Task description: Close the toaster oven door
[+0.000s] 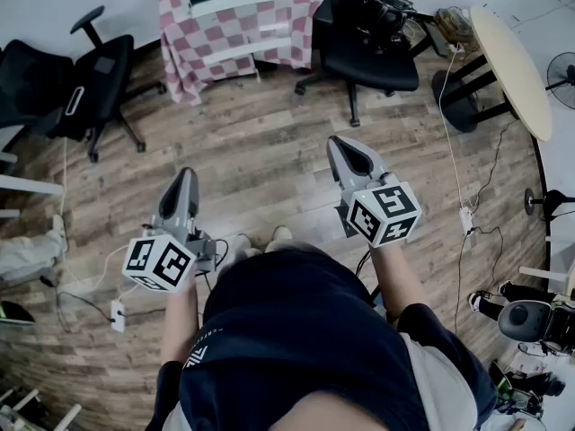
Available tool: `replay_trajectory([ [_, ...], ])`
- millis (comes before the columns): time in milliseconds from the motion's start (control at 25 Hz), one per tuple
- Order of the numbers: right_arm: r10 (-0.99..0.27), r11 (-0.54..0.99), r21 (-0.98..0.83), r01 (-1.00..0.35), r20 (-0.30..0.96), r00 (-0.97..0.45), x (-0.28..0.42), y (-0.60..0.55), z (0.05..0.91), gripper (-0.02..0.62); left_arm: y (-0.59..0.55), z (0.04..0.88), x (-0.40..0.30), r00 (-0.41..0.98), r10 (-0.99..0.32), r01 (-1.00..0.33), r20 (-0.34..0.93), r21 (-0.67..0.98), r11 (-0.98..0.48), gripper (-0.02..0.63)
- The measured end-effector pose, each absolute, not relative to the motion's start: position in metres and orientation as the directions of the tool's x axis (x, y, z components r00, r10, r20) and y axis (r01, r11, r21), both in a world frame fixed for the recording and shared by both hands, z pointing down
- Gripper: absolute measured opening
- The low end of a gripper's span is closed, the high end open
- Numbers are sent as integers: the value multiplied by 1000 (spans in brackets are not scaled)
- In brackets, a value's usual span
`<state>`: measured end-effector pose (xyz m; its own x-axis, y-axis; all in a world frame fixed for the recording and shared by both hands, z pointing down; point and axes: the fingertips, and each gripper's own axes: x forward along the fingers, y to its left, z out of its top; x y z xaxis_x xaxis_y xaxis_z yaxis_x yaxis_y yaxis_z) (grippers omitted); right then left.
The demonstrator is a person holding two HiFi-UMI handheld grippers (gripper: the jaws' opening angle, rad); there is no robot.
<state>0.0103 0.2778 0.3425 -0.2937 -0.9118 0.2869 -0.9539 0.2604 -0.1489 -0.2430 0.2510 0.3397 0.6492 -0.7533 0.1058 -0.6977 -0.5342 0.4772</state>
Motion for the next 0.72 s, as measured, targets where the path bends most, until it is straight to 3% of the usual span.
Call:
replay_trajectory([
  [720,-855,378,-236,-895,282,-435,27,265,359,2,256,359,-200,619,-760,-770,198,343,-538,13],
])
